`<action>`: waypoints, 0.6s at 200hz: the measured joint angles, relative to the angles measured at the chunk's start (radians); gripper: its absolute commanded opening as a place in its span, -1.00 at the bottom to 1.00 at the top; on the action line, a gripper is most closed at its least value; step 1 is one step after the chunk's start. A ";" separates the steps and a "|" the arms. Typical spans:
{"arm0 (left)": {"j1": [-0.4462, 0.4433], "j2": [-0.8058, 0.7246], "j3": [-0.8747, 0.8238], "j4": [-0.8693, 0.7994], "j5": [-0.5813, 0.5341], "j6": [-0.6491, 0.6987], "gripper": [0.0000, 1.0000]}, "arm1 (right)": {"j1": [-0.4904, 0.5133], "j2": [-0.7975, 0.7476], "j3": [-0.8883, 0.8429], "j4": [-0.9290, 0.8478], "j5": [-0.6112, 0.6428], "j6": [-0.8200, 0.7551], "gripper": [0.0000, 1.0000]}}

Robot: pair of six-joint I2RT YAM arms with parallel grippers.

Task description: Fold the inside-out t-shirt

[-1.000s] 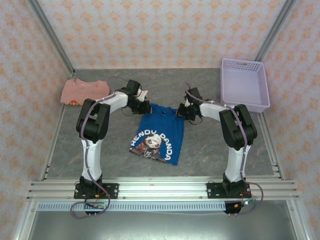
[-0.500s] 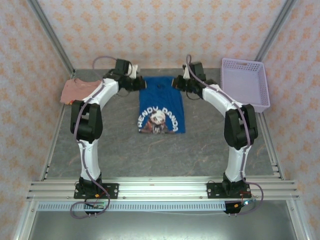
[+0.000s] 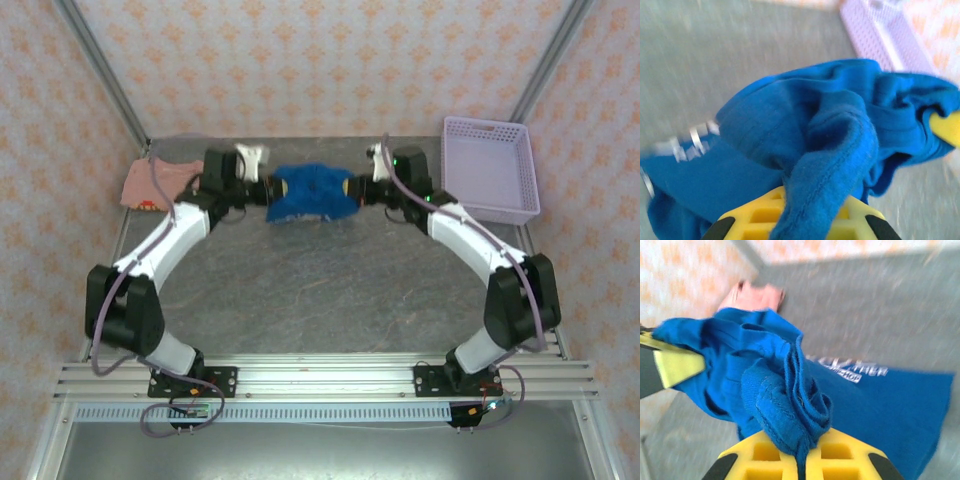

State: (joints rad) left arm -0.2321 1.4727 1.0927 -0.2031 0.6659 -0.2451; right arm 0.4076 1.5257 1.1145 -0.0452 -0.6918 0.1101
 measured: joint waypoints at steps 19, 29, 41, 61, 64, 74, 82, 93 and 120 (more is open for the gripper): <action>-0.083 -0.135 -0.230 0.018 -0.019 -0.018 -1.00 | 0.067 -0.086 -0.164 0.003 -0.016 0.003 -1.00; -0.122 -0.197 -0.323 0.033 -0.028 -0.036 -1.00 | 0.098 -0.126 -0.230 -0.001 -0.023 0.010 -1.00; -0.156 -0.257 -0.410 0.051 -0.048 -0.066 -1.00 | 0.113 -0.167 -0.291 -0.002 -0.023 0.028 -1.00; -0.174 -0.311 -0.503 0.089 -0.095 -0.116 -1.00 | 0.113 -0.187 -0.328 -0.016 0.012 0.052 -1.00; -0.174 -0.314 -0.512 0.095 -0.105 -0.123 -1.00 | 0.113 -0.184 -0.328 -0.017 0.018 0.053 -1.00; -0.174 -0.317 -0.531 0.106 -0.140 -0.135 -1.00 | 0.113 -0.165 -0.318 -0.026 0.039 0.057 -1.00; -0.174 -0.315 -0.534 0.110 -0.174 -0.145 -1.00 | 0.113 -0.137 -0.299 -0.037 0.057 0.058 -1.00; -0.174 -0.309 -0.534 0.126 -0.215 -0.148 -1.00 | 0.111 -0.082 -0.264 -0.051 0.079 0.058 -1.00; -0.168 -0.254 -0.496 0.154 -0.286 -0.146 -1.00 | 0.095 0.046 -0.160 -0.085 0.117 0.052 -1.00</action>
State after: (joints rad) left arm -0.4004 1.2186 0.5968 -0.0486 0.3794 -0.3912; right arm 0.5030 1.5715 0.9543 -0.1299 -0.5751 0.1623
